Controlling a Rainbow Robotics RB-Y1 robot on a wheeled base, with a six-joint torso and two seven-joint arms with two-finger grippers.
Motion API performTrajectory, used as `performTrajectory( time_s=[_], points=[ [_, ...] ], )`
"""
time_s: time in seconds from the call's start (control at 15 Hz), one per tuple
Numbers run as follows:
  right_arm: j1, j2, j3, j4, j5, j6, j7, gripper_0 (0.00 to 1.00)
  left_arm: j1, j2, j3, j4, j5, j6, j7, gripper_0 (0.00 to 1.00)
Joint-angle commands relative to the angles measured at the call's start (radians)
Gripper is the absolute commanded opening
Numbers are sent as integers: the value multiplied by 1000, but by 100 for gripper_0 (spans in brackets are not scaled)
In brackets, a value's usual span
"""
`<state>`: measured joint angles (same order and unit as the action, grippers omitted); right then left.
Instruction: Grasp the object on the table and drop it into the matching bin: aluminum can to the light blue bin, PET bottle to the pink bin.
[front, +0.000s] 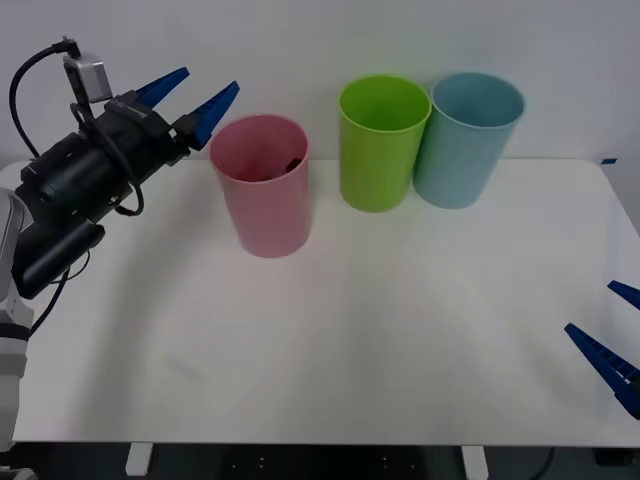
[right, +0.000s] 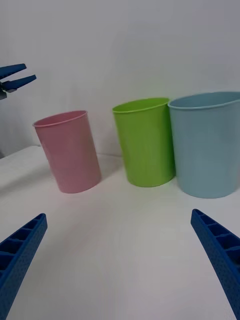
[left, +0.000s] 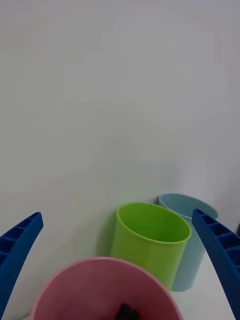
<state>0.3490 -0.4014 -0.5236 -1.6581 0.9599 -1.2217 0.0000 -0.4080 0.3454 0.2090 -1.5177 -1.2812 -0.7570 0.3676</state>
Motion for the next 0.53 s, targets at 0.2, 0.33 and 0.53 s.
performTrajectory(
  time_s=[0.2,0.33,0.53],
  points=[
    [0,0,0,0,0,0,0,100,153,49,67,-91,102,-32,-30,100],
    [0,0,0,0,0,0,0,100,219,61,115,-119,137,-73,-49,100],
    [0,0,0,0,0,0,0,100,305,76,187,-138,187,-133,-108,100]
  ],
)
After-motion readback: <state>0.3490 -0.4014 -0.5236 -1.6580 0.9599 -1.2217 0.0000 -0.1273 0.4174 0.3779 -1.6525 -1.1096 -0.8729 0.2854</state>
